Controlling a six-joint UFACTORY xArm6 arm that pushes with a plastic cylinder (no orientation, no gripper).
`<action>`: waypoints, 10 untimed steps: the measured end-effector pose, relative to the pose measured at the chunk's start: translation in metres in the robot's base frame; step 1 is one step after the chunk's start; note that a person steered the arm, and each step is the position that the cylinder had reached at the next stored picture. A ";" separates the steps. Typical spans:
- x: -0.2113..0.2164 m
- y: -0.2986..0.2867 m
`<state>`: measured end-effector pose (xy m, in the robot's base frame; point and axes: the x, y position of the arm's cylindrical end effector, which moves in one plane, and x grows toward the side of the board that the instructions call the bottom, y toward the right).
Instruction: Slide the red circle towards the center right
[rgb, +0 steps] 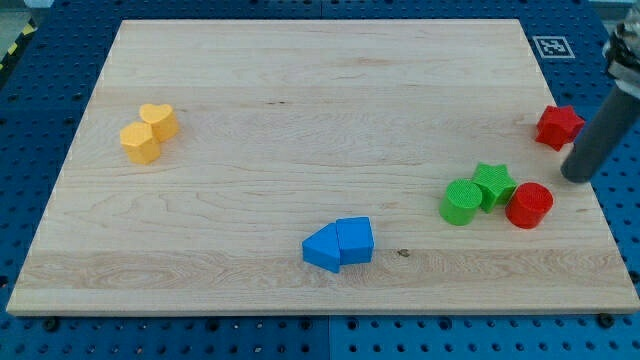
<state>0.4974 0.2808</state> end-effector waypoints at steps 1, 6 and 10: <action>0.059 -0.001; 0.048 -0.086; 0.000 0.003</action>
<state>0.4978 0.2837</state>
